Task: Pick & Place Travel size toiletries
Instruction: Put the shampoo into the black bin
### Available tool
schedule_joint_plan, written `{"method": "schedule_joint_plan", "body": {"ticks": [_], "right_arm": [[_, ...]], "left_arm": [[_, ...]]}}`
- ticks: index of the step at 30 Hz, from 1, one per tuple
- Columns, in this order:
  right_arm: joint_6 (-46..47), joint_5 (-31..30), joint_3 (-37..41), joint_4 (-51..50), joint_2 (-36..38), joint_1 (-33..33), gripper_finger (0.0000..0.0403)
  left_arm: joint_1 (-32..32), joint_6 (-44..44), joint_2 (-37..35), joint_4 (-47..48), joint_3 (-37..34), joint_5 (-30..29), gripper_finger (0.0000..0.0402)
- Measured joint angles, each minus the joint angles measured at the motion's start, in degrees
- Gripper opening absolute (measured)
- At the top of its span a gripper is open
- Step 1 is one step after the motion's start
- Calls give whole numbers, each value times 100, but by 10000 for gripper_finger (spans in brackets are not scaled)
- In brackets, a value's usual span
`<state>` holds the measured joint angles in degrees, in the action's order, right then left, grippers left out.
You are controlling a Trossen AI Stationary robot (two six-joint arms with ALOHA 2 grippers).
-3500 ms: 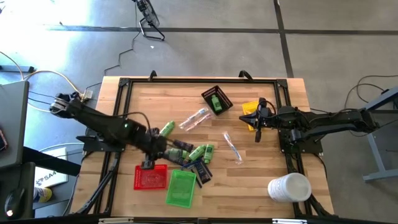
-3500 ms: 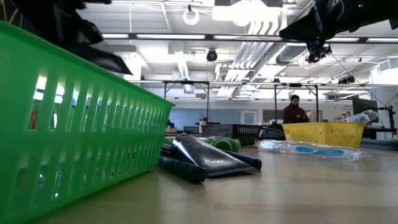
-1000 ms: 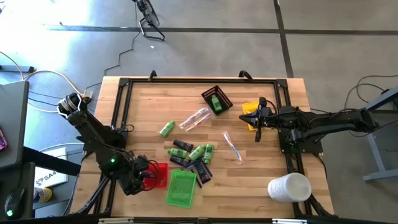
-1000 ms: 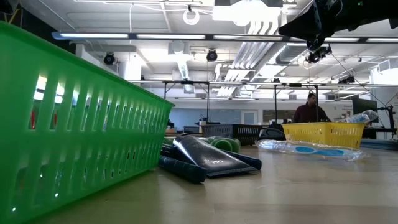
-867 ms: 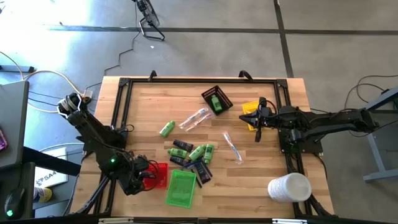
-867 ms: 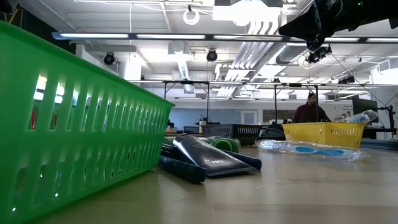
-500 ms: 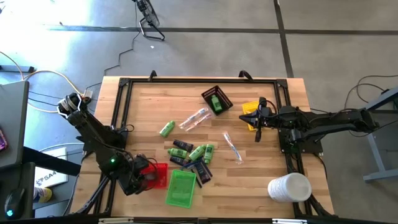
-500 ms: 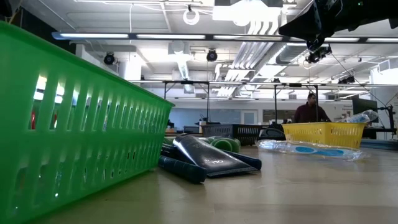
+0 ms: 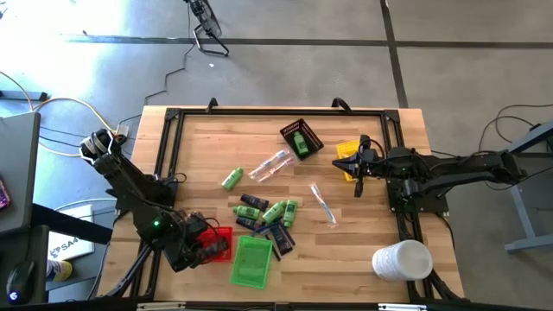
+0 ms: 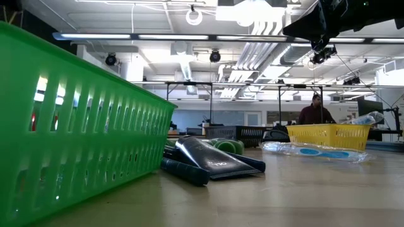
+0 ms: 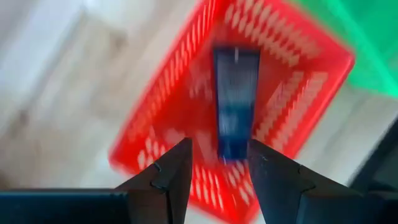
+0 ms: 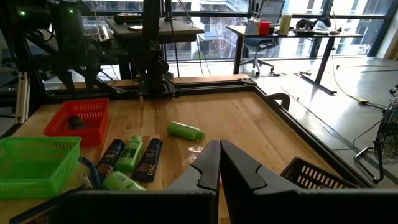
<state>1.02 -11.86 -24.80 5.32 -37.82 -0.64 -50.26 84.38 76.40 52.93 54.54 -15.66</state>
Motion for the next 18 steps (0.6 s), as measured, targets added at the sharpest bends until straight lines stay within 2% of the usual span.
{"method": "schedule_joint_plan", "body": {"ticks": [6,13,18], "right_arm": [[-83,0,0,2,0,1,4],[-83,0,0,2,0,1,4],[-74,0,0,2,0,0,4]], "left_arm": [[4,-920,-4,5,2,-2153,148],[4,-1195,-4,-130,4,-3777,148],[4,-1215,-4,-269,4,-5193,148]]}}
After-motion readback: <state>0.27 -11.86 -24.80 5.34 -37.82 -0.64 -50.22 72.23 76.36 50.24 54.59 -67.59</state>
